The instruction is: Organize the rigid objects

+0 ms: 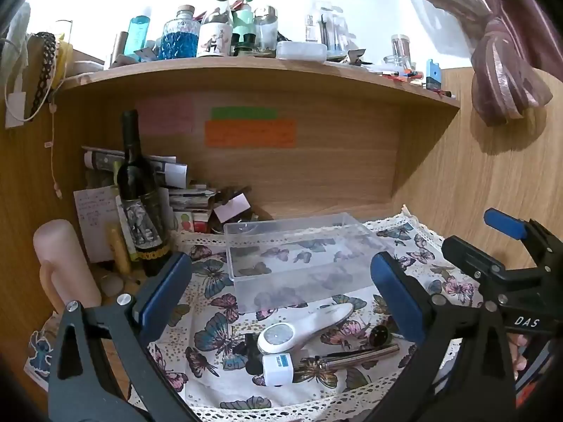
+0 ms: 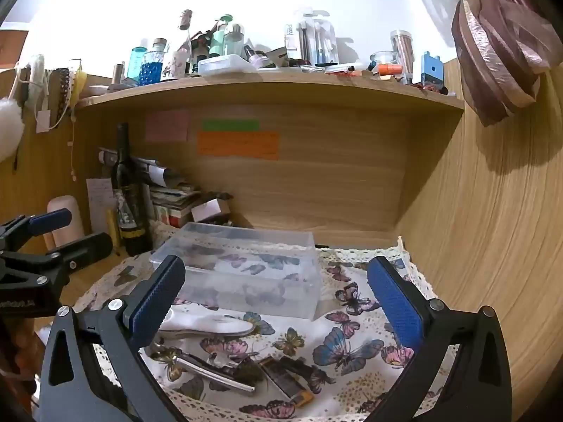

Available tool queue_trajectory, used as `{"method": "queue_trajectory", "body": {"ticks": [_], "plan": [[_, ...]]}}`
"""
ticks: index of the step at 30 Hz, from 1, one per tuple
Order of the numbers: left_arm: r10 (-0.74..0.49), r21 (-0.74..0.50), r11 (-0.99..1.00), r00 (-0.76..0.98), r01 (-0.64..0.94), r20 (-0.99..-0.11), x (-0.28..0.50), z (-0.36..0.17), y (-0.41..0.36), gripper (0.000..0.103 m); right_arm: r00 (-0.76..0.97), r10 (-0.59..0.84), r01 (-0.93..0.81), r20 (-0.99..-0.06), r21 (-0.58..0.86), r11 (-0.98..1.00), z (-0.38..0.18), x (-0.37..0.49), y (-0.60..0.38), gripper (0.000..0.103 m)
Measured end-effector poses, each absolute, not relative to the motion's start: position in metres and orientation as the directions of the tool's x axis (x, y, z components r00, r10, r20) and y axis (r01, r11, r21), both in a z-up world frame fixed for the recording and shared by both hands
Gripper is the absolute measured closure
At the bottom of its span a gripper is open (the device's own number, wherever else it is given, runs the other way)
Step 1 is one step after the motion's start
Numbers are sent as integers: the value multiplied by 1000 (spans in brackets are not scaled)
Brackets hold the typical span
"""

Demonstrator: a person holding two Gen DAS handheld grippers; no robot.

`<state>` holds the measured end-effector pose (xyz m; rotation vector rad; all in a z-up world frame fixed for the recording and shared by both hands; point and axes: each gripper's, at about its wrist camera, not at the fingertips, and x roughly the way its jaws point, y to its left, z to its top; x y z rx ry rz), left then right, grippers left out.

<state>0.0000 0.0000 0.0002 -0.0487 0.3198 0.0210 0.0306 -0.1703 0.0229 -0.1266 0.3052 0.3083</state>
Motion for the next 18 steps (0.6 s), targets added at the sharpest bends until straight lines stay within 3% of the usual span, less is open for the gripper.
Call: {"method": "queue_trajectory", "body": {"ticks": [18], "plan": [[3,-28,1000,960,-11,-280,-5,9,-5,0,899,299,-334,-319,-58,941,21,34,-169,0]]}}
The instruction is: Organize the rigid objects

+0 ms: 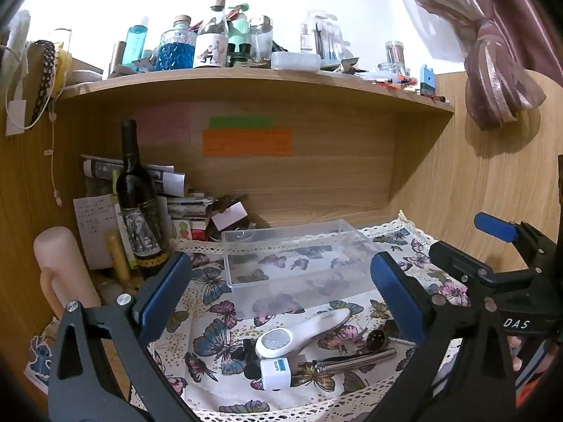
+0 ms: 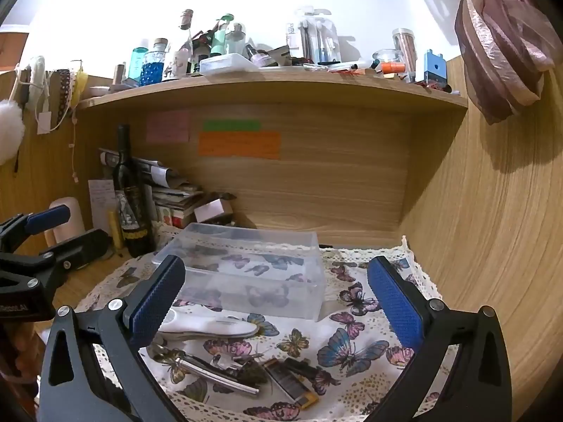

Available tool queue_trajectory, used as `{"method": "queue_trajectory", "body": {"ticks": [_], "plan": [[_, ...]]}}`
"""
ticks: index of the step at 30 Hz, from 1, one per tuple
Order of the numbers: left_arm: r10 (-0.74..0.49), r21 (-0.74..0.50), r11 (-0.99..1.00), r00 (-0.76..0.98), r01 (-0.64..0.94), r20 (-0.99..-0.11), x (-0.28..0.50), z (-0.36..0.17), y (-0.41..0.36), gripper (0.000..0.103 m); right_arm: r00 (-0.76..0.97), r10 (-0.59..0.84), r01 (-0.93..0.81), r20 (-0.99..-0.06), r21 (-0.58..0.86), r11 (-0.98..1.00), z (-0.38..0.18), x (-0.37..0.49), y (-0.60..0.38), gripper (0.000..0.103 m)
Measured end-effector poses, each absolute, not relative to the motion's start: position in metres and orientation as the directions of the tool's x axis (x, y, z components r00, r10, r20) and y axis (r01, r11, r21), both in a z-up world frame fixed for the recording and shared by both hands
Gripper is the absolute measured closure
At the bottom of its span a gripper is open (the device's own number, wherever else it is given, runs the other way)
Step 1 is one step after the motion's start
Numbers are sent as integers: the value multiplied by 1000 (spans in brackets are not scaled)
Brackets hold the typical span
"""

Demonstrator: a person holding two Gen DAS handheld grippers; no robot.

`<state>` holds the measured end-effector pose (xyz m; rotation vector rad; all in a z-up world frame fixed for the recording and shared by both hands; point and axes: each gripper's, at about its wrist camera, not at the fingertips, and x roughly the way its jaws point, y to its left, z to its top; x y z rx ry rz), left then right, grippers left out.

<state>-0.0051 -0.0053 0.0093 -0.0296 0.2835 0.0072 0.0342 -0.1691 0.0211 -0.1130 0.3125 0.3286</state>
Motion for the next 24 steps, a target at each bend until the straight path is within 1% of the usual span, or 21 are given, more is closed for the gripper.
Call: {"method": "queue_trajectory", "body": {"ticks": [24], "plan": [[4,-29,1000,965,-11,-262,-6,8,-5,0,898,308,-339,-314,-47,940,23,33,-167,0]]}}
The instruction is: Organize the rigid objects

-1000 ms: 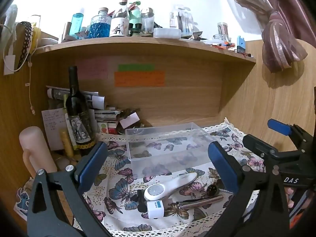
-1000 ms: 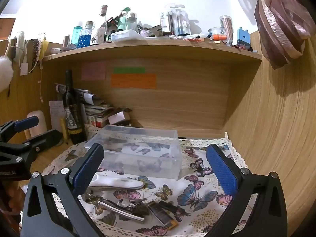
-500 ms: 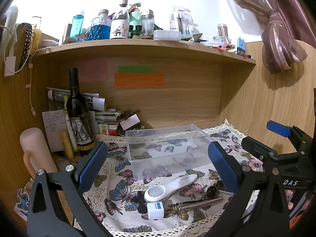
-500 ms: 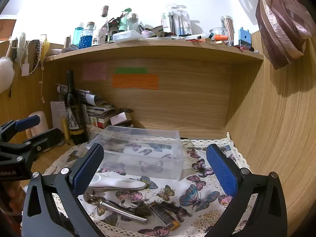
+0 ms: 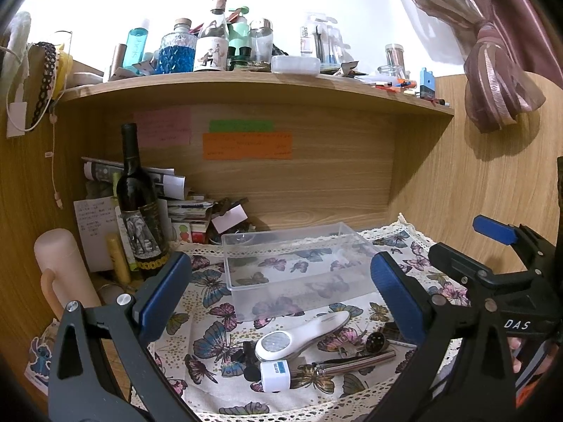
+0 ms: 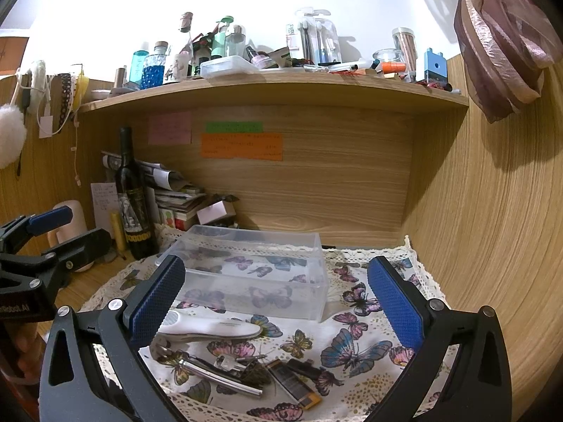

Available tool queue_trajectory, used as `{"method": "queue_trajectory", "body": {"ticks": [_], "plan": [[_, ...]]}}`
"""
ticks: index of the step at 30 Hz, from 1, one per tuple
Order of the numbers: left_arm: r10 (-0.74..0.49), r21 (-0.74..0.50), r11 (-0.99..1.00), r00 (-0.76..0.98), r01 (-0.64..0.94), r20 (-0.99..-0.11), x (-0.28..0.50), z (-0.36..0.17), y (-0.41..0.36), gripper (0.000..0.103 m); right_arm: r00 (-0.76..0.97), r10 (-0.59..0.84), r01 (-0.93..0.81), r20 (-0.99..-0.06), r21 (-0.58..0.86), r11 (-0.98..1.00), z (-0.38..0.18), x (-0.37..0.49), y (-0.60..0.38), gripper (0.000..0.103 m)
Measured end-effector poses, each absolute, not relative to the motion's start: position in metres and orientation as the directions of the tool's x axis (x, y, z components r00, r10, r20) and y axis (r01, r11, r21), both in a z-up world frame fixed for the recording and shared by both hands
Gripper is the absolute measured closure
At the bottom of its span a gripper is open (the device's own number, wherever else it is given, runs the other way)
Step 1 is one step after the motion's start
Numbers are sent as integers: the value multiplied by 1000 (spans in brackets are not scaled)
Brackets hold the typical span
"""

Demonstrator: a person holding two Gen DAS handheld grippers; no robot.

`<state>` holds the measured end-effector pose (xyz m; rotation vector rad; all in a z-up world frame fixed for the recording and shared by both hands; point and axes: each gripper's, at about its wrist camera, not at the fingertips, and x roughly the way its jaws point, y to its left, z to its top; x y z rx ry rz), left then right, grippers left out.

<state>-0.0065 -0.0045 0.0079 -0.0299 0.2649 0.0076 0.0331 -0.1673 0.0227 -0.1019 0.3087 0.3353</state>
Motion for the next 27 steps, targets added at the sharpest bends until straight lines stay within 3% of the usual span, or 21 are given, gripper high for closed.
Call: {"method": "queue_trajectory", "body": {"ticks": [27], "plan": [[-3,-30,1000,965,-5,-261,-5,8,-7,0,896,319,-346,-309,-36,937,25,33,-165,0]]}}
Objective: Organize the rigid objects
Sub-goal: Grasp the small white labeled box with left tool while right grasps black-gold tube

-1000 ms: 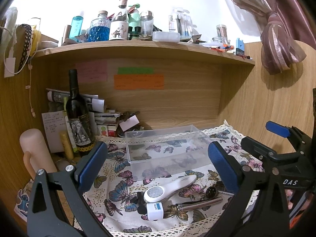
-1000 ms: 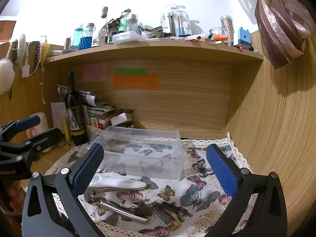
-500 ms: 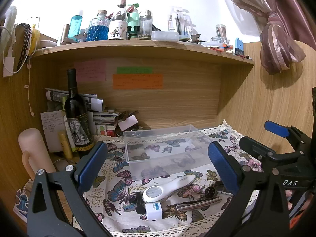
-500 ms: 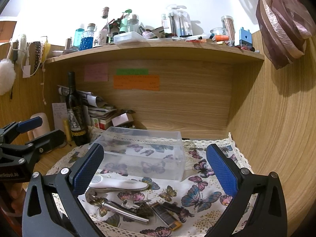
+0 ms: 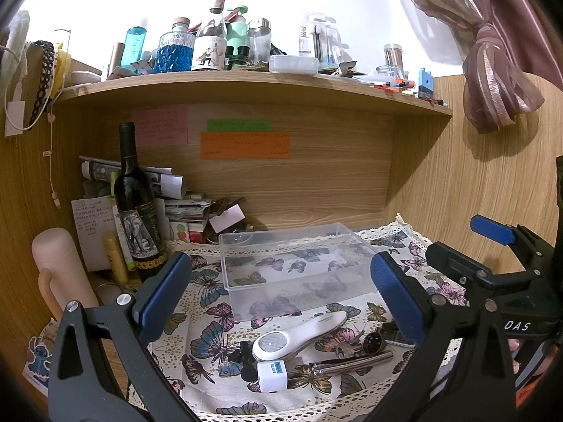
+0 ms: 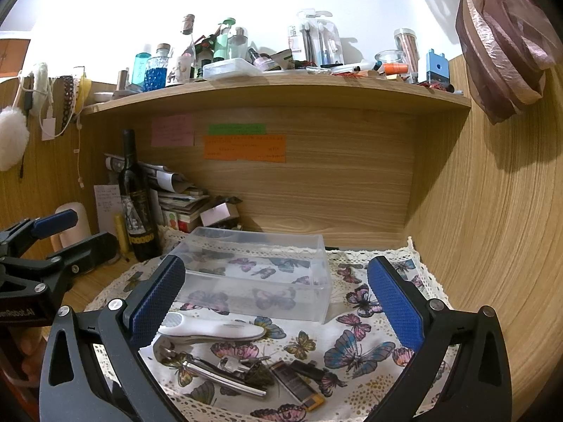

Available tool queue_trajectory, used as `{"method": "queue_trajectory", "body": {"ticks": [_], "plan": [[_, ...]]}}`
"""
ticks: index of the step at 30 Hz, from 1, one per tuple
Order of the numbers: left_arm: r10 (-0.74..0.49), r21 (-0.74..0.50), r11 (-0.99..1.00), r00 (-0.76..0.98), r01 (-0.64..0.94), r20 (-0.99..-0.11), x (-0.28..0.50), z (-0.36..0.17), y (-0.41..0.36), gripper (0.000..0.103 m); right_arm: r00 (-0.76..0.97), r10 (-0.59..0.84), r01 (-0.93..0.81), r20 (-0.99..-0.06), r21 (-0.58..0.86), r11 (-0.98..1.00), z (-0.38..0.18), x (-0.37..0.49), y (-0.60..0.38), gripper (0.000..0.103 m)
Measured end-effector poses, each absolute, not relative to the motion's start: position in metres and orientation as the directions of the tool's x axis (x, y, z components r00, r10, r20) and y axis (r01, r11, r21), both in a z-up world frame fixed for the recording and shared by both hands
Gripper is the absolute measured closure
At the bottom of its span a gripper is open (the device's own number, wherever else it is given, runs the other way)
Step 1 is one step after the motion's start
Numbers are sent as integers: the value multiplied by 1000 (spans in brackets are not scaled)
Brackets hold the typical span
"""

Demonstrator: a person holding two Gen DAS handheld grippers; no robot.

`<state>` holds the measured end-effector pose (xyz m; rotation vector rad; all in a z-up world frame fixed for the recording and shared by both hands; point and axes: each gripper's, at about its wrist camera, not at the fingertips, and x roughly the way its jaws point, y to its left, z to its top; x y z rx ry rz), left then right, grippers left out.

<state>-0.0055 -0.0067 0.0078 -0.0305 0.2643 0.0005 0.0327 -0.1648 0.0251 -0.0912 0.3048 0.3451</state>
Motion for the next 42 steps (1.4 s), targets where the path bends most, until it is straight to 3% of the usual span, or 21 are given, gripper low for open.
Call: {"method": "queue_trajectory", "body": {"ticks": [16,19,26,33,42], "plan": [[-41,-51,998,961,28,-274,-2,2,-8,0,879,369,-394,-302,-23,919,21,33,-166,0],[-40,-54,998,955,25,-295,2,-1,-6,16,872,371,-397,-319,-17,918,19,36,-167,9],[-5,-74,997,937,-23,-349,13,-11,16,20,851,348,-381,-394,-6,924,6,53,-179,27],[38,-98,991,879,-96,-475,27,-33,52,28,822,291,-339,-490,-9,941,-19,71,-198,30],[-11,-110,991,792,-70,-610,38,-78,46,29,735,280,-335,-617,29,942,-57,84,-215,31]]}}
